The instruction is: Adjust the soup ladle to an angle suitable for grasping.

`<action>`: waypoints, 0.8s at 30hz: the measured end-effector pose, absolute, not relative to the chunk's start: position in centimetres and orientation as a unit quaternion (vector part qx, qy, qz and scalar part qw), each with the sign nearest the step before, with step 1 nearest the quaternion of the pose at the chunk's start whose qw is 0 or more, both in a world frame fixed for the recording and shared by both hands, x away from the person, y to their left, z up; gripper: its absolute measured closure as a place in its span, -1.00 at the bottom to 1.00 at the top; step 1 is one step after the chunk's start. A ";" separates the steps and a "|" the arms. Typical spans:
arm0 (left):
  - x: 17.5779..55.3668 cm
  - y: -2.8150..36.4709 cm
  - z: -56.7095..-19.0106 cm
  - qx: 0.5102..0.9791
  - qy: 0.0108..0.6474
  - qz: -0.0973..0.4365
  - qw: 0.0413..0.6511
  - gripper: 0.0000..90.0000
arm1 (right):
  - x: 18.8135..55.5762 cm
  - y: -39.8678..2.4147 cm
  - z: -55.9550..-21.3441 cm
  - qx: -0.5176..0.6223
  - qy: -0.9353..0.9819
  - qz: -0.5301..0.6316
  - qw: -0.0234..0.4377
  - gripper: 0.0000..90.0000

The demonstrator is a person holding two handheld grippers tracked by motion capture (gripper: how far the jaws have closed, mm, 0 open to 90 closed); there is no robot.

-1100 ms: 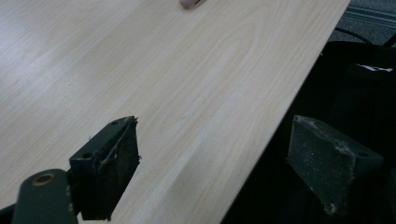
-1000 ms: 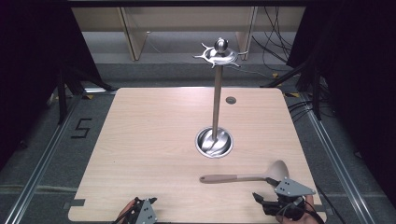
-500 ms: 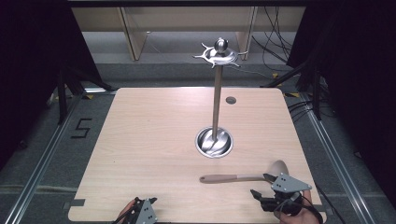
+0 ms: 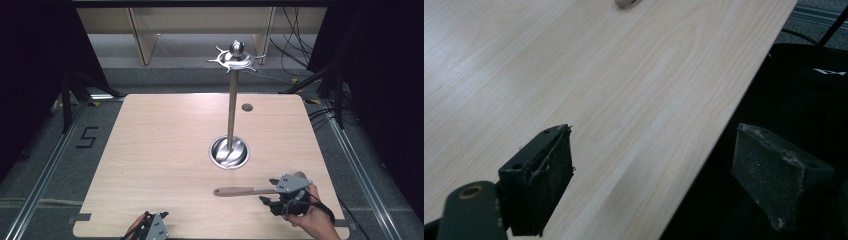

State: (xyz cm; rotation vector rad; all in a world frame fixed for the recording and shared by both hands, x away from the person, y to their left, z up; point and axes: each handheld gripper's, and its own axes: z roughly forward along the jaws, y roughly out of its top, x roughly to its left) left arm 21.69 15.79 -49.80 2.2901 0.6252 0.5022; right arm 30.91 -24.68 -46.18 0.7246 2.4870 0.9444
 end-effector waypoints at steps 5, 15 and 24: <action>21.7 15.8 -49.8 0.881 0.247 0.189 0.357 -0.65 | 32.1 -23.0 -46.1 0.228 0.911 0.291 0.182 -0.02; 21.7 15.8 -49.8 0.882 0.241 0.187 0.359 -0.65 | 34.0 -21.6 -46.4 0.173 0.941 0.244 0.157 0.22; 21.7 15.9 -49.7 0.882 0.241 0.193 0.355 -0.65 | 35.0 -20.6 -46.9 0.160 0.957 0.204 0.134 0.32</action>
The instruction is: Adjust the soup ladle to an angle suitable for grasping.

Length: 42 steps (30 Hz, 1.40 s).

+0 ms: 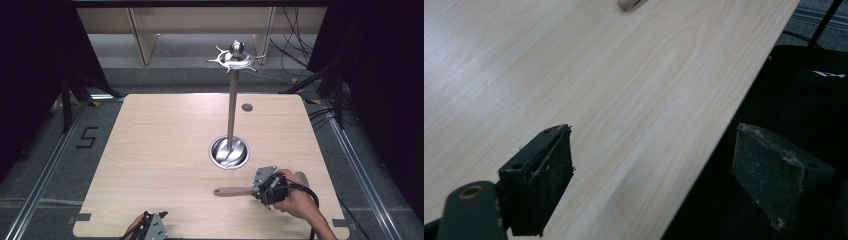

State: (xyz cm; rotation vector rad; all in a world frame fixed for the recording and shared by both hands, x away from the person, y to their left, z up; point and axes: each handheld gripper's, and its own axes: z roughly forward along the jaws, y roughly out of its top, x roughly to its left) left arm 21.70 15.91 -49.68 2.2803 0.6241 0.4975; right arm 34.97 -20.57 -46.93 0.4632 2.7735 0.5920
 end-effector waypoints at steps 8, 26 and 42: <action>21.7 16.0 -49.7 0.882 0.243 0.193 0.354 -0.65 | 35.6 -19.9 -46.9 0.152 0.963 0.184 0.126 0.36; 21.7 16.0 -49.7 0.882 0.241 0.191 0.357 -0.65 | 37.0 -19.6 -47.3 0.132 0.975 0.154 0.086 0.41; 21.7 15.9 -49.8 0.881 0.244 0.184 0.360 -0.65 | 37.9 -19.7 -47.7 0.138 0.980 0.134 0.057 0.54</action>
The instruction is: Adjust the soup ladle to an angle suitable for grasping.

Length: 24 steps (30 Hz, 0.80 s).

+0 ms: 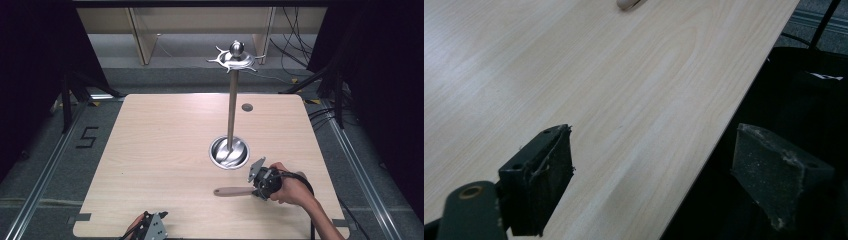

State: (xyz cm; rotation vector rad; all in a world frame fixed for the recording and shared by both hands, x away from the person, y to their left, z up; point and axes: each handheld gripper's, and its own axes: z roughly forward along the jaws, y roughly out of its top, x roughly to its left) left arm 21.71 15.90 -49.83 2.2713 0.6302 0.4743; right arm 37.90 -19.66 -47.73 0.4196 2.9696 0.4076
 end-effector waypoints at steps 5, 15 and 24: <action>21.6 15.9 -49.8 0.879 0.250 0.186 0.361 -0.65 | 38.2 -19.2 -47.7 0.127 0.984 0.116 0.054 0.59; 21.7 16.0 -49.9 0.881 0.249 0.186 0.358 -0.65 | 38.5 -19.0 -47.1 0.089 0.989 0.090 0.080 0.71; 21.7 16.0 -49.8 0.880 0.250 0.186 0.359 -0.65 | 38.0 -20.2 -45.1 0.121 0.979 0.138 0.086 0.73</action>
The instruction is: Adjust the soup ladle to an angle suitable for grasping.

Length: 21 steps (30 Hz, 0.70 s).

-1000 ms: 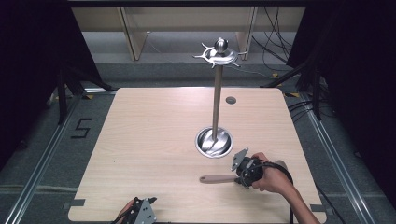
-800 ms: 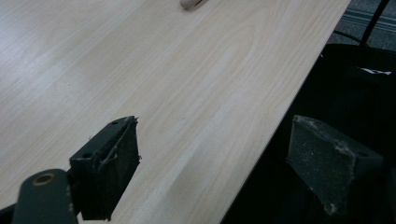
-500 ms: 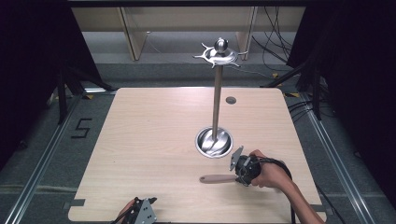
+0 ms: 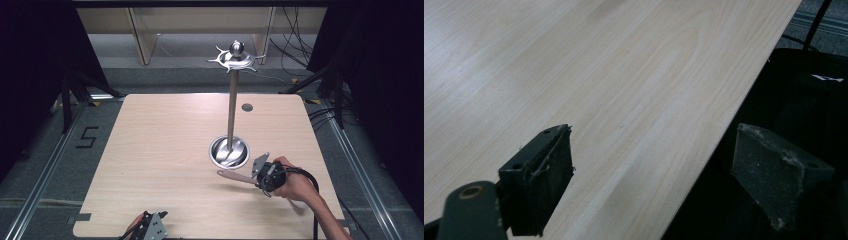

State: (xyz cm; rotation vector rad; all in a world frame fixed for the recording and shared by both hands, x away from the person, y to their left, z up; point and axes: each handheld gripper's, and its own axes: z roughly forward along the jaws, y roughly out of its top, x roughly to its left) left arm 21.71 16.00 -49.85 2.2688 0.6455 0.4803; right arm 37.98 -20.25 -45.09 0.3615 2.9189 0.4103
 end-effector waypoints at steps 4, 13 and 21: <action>21.8 16.0 -49.9 0.881 0.247 0.187 0.358 -0.65 | 37.6 -21.1 -44.2 0.133 0.971 0.166 0.113 0.74; 21.8 16.1 -49.8 0.879 0.249 0.190 0.359 -0.65 | 36.6 -23.8 -42.0 0.173 0.945 0.232 0.150 0.73; 21.8 16.0 -49.9 0.880 0.250 0.186 0.359 -0.65 | 36.0 -26.7 -40.9 0.211 0.913 0.302 0.175 0.73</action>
